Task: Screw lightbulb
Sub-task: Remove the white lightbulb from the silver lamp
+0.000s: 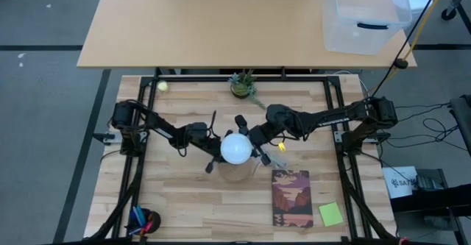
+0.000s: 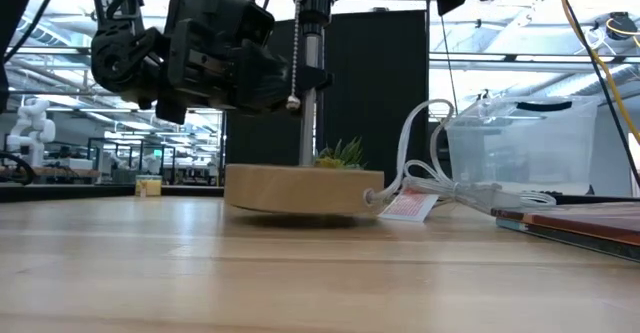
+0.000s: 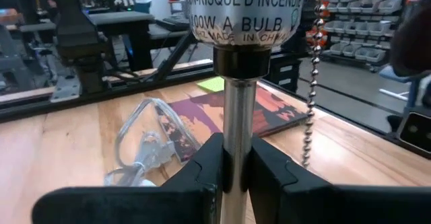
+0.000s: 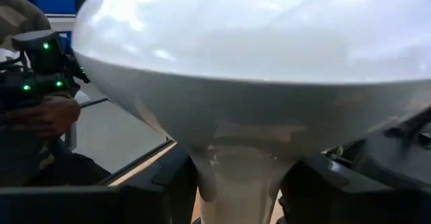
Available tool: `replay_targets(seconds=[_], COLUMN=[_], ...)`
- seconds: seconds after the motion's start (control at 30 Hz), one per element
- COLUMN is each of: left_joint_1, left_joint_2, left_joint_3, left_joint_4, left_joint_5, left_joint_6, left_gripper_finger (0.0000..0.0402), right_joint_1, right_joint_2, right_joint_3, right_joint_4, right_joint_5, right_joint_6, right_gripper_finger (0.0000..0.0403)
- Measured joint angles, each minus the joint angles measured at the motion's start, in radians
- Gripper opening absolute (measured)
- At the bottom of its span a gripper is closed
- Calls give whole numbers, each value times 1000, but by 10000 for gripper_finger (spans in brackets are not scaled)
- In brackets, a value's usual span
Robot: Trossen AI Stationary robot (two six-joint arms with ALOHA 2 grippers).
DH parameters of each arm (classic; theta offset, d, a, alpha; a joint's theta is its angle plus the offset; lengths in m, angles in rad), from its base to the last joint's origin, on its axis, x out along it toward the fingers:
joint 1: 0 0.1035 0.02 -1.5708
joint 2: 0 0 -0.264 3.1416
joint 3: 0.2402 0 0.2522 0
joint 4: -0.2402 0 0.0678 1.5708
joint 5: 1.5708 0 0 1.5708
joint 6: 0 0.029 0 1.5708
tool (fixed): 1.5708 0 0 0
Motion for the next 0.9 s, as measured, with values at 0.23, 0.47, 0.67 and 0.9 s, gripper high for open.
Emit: replay_targets(seconds=[0.23,0.47,0.67,0.9], left_joint_1=[-2,-9,-11,-15], left_joint_2=[3,3,3,3], left_joint_3=[-1,4,46,79], left_joint_4=[-16,-17,-88,-130], left_joint_5=[73,93,149,209], left_joint_6=[-19,-26,-35,-12], left_gripper_finger=[46,46,46,46], right_joint_1=[9,22,21,19], right_joint_2=[1,8,9,11], right_joint_3=[4,10,12,50], right_joint_4=[-80,-97,-107,-185], right_joint_5=[1,-1,-46,-98], right_joint_6=[-11,-40,-53,-64], right_gripper_finger=[170,166,163,163])
